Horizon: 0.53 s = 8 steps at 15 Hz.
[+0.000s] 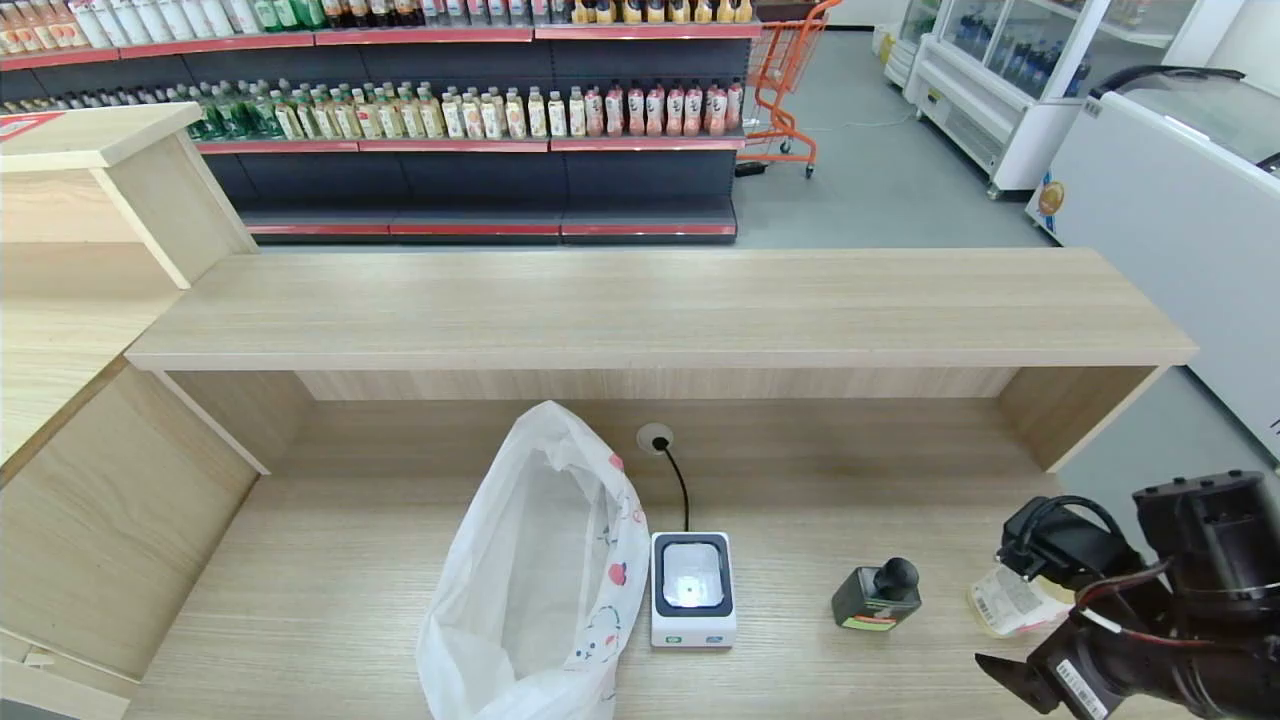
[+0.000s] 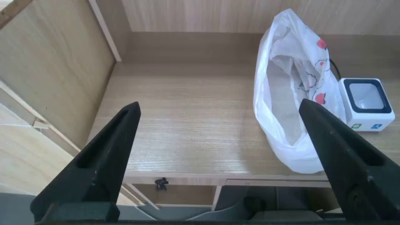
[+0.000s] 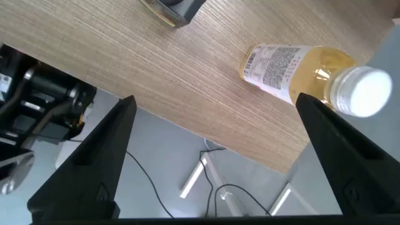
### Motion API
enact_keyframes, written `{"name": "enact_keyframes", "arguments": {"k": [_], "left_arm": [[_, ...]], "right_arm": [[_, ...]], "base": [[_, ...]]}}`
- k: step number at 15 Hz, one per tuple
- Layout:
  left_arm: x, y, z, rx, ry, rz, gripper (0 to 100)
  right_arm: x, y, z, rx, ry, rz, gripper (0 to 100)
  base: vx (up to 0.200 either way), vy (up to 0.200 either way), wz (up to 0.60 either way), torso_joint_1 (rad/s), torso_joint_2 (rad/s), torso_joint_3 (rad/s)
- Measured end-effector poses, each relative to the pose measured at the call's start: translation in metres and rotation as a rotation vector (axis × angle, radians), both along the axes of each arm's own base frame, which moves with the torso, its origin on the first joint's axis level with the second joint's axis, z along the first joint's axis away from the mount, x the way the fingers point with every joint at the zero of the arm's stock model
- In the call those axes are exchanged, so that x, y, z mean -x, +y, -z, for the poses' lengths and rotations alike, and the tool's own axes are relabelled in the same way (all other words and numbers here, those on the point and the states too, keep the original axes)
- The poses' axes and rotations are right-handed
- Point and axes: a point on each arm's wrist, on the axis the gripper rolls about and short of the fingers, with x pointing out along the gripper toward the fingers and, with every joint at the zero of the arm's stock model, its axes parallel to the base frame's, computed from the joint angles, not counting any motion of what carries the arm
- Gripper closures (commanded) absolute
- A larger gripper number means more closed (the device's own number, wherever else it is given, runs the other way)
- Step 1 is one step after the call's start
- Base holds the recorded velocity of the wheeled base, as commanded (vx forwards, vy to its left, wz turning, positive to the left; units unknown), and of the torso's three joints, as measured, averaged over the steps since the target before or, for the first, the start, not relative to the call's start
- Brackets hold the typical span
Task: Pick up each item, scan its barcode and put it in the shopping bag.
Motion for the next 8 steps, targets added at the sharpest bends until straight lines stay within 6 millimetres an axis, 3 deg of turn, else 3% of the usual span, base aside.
{"name": "enact_keyframes", "arguments": {"k": [4, 8], "left_arm": [[0.0, 0.0, 0.0, 0.0, 0.0, 0.0, 0], [0.0, 0.0, 0.0, 0.0, 0.0, 0.0, 0]], "right_arm": [[-0.028, 0.006, 0.025, 0.058, 0.017, -0.034, 0], [-0.048, 0.01, 0.05, -0.017, 0.042, -0.108, 0]], "base": [[0.0, 0.0, 0.0, 0.0, 0.0, 0.0], [0.0, 0.0, 0.0, 0.0, 0.0, 0.0]]}}
